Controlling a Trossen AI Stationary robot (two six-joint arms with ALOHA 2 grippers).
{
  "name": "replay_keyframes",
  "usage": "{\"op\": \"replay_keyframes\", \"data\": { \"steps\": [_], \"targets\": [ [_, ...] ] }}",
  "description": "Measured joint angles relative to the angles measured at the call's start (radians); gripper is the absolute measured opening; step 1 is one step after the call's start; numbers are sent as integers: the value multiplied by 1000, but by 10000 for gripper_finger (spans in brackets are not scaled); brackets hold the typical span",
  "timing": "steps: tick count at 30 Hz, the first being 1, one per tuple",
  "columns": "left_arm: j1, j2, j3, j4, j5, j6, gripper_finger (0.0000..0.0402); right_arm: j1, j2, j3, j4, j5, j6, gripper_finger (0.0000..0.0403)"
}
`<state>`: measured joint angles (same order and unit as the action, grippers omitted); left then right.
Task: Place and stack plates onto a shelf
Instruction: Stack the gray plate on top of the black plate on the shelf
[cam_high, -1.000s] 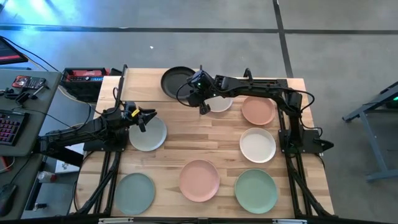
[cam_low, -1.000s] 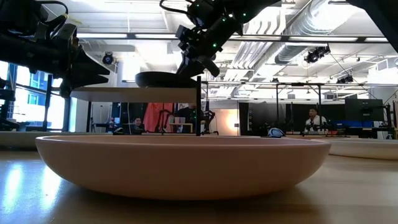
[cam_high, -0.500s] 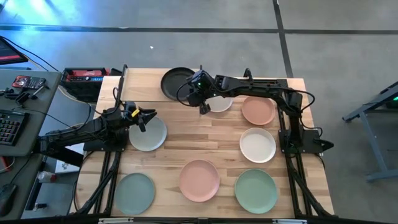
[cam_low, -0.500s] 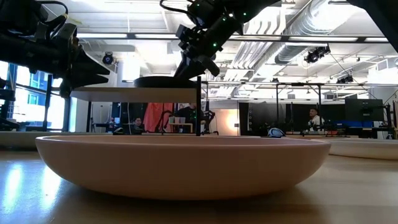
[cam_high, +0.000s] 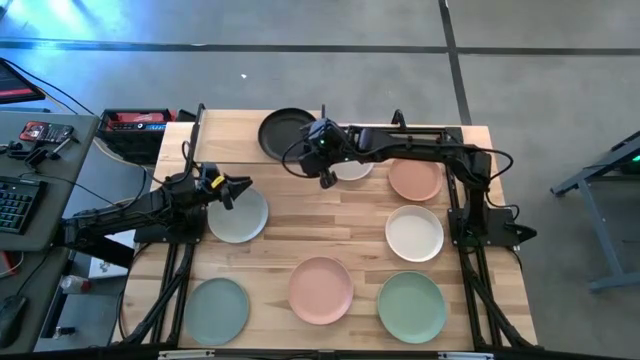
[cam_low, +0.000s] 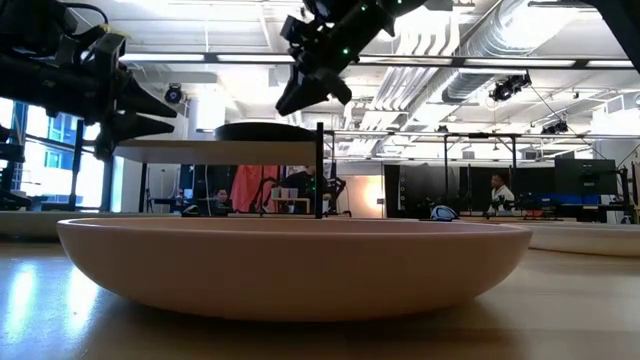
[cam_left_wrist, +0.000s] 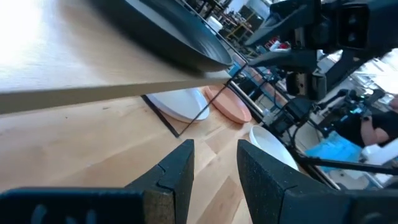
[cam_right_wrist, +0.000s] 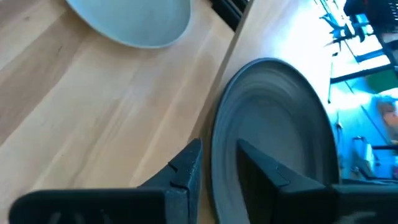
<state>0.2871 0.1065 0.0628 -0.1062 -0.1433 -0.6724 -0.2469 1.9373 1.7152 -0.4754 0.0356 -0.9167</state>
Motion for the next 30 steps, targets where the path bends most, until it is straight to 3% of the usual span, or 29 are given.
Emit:
{"op": "replay_keyframes", "data": {
  "steps": [10, 23, 30],
  "targets": [
    [0, 0, 0, -1, 17, 20, 110, 59, -15, 0, 9, 97, 90, 80],
    [0, 0, 2, 5, 196, -74, 110, 186, -42, 0, -6, 181, 423, 80],
    [0, 0, 101, -7, 257, -81, 110, 280, -42, 0, -10, 341, 503, 80]
  ]
}}
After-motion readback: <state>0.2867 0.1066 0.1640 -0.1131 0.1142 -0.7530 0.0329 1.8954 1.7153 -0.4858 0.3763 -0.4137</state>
